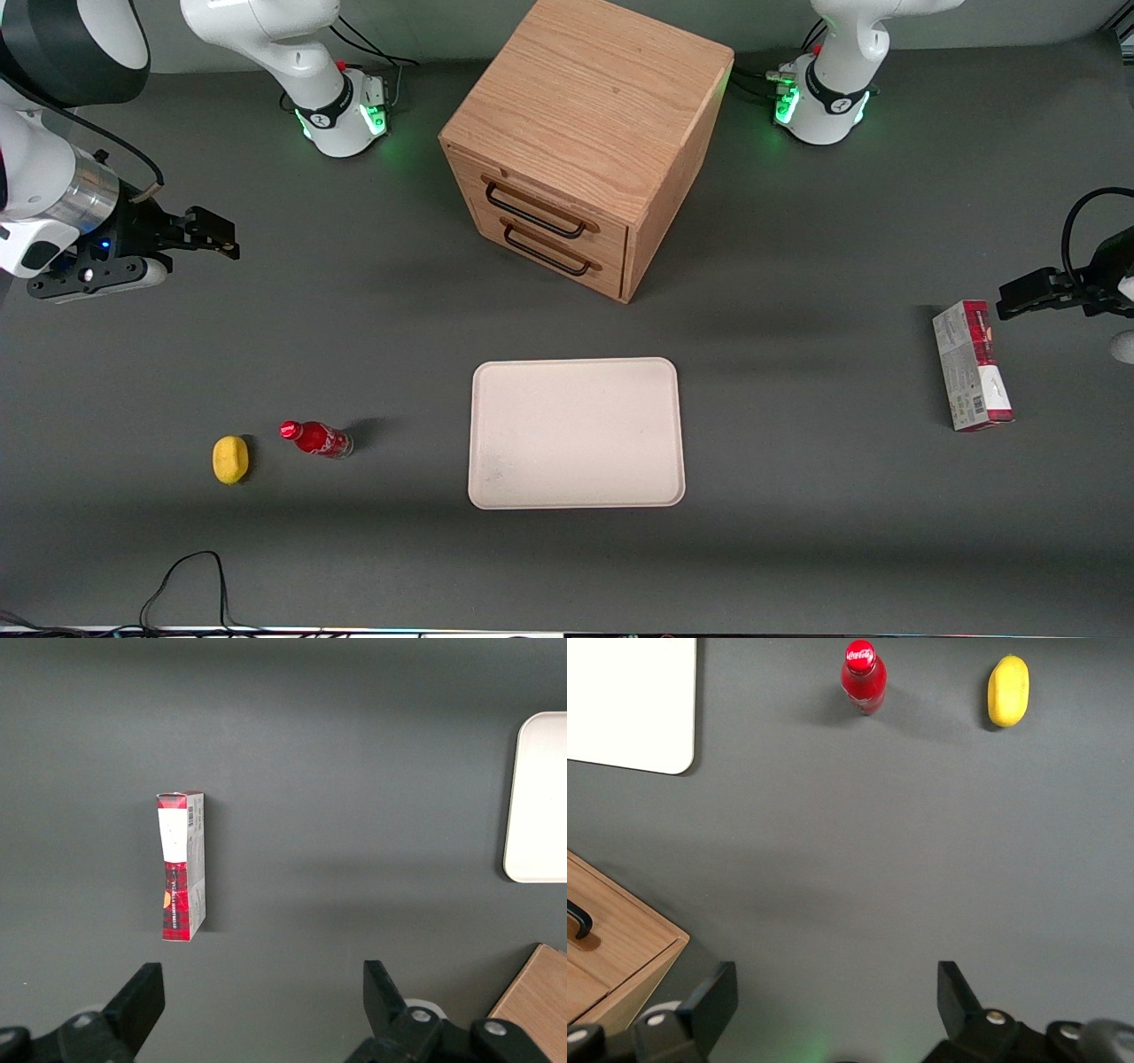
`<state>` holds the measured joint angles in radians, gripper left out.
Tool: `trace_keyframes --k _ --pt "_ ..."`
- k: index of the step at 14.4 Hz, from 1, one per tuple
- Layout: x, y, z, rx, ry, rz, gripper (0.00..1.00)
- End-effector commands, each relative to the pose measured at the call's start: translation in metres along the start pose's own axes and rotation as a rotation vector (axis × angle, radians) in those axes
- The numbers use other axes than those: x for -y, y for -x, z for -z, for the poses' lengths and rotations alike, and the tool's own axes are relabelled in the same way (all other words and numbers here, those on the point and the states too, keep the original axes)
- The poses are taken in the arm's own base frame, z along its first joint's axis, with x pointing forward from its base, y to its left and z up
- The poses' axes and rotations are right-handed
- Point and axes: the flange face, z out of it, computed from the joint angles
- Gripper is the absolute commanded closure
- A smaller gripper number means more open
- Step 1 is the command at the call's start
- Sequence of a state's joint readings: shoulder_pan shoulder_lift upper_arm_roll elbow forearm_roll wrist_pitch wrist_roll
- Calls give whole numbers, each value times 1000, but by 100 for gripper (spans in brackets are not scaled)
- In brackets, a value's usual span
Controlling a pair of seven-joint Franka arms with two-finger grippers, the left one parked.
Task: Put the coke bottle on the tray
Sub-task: 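Move the open right gripper down toward the red Coca-Cola bottle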
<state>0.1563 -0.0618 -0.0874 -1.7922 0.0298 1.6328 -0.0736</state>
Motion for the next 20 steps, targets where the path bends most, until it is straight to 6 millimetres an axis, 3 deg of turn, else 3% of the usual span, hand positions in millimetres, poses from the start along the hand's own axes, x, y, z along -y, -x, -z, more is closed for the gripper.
trace_keyframes --k 1,5,9,12,15,20 --pt "1 -13 8 0 17 -25 0" --pt "10 -45 16 -30 24 1 0" --pt "14 -125 3 -72 46 -13 0" --pt "21 -172 -36 -71 47 -28 0" --pt "33 -188 -65 -74 11 -36 0" --pt "34 -194 -89 -42 -17 -32 0"
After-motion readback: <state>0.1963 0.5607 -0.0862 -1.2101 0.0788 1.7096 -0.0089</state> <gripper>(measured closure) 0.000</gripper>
